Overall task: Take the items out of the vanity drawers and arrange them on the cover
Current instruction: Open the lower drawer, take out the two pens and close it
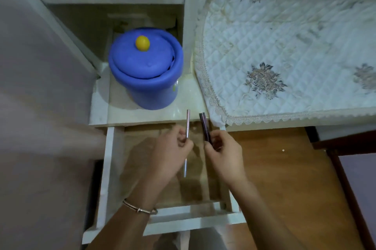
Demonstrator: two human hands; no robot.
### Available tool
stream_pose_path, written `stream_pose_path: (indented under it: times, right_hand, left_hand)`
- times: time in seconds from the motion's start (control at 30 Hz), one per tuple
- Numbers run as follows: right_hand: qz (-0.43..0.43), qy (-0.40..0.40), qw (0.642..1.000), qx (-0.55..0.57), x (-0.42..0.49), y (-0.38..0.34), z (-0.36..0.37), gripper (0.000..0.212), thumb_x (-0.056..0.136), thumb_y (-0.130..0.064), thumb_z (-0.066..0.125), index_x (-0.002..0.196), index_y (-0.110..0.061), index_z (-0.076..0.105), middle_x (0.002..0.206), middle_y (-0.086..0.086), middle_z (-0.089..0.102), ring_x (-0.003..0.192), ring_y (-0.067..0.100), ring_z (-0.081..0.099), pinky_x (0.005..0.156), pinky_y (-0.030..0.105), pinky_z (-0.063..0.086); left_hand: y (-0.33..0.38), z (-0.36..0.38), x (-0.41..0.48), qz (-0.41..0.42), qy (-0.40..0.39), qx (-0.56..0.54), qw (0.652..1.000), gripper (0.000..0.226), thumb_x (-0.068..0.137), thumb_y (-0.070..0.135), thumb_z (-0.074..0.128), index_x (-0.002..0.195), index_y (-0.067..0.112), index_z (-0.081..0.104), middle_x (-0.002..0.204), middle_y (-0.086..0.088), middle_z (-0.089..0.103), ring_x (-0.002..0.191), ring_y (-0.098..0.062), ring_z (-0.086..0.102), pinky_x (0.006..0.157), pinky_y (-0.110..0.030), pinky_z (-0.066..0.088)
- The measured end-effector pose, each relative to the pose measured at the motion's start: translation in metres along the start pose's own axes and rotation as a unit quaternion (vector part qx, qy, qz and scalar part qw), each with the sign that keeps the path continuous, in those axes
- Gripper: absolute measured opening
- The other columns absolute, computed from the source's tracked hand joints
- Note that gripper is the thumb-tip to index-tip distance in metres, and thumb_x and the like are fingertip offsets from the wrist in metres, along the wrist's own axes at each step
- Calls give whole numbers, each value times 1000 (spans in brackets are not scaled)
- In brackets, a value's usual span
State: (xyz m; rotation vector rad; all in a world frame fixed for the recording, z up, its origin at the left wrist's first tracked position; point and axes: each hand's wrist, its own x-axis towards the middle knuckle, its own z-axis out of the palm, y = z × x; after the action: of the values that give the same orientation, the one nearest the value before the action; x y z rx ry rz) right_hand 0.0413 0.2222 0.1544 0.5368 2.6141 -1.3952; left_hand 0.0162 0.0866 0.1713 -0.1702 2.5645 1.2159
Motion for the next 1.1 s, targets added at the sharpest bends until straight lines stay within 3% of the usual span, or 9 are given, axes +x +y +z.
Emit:
stream_pose_path:
  times: [0.13, 0.2, 0.33, 0.43, 0.57, 0.7, 0.77, 0.93, 1.1]
  right_hand:
    - [-17, 89, 995, 42, 38, -10, -55, 13, 81, -14, 65, 90, -19, 57, 69, -8, 57, 59, 2, 55, 57, 10, 42]
    - [-7, 110, 993, 34, 67, -8, -86, 14, 82, -13, 62, 93, -19, 57, 69, -7, 55, 58, 2, 53, 55, 7, 42]
    - [27, 121, 992, -2, 131, 4, -140, 12, 82, -13, 62, 93, -10, 61, 76, 3, 59, 71, 21, 57, 70, 30, 48]
    - [37, 121, 992, -21, 178, 14, -167, 19, 83, -12, 60, 100, -3, 61, 81, 6, 59, 73, 25, 57, 70, 37, 52]
    - [44, 112, 990, -70, 225, 28, -184, 24, 84, -10, 57, 107, -4, 60, 92, 10, 63, 70, 17, 53, 59, 19, 43]
    - [55, 110, 990, -65, 244, 36, -188, 23, 82, -9, 56, 103, -4, 62, 101, 15, 66, 89, 29, 61, 77, 36, 50]
    - [47, 112, 990, -66, 246, 39, -187, 21, 81, -9, 55, 100, -4, 63, 97, 15, 67, 86, 30, 62, 77, 40, 53]
    - [22, 116, 990, -79, 242, 43, -185, 19, 83, -8, 53, 99, -1, 63, 91, 15, 64, 75, 24, 55, 64, 28, 41]
    - [-23, 156, 979, -128, 215, 49, -182, 29, 87, -12, 51, 114, -3, 58, 108, 16, 61, 102, 32, 55, 84, 38, 44]
  left_hand:
    - [57, 12, 31, 38, 14, -33, 999, 9, 80, 14, 60, 89, 14, 61, 65, 9, 53, 57, -7, 53, 56, -10, 38]
    - [85, 26, 54, 41, 11, -46, 998, 14, 81, 14, 59, 94, 11, 62, 69, 5, 55, 63, -15, 58, 67, -21, 48]
    - [140, 68, 110, 23, -8, -72, 997, 18, 83, 16, 59, 98, 8, 63, 87, -9, 64, 82, -25, 64, 80, -35, 55]
    - [175, 100, 150, 16, -23, -65, 997, 20, 83, 17, 60, 100, 5, 62, 93, -13, 66, 85, -26, 65, 82, -37, 55]
    - [198, 130, 188, 4, -22, -48, 999, 20, 84, 14, 58, 101, 4, 60, 99, -16, 66, 86, -31, 65, 81, -42, 55]
    - [201, 145, 202, 2, -24, -25, 999, 14, 85, 14, 58, 96, 5, 60, 92, -13, 66, 83, -29, 65, 77, -43, 57]
    - [198, 147, 204, 2, -17, -30, 999, 15, 85, 14, 59, 96, 5, 60, 84, -9, 62, 82, -29, 65, 77, -42, 57]
    - [196, 145, 199, 19, -8, -38, 999, 20, 86, 20, 60, 96, 4, 59, 86, -11, 65, 79, -28, 66, 76, -42, 56]
    - [181, 117, 177, 30, 6, 3, 1000, 16, 88, 17, 50, 99, 10, 60, 82, -3, 63, 72, -25, 65, 68, -42, 57]
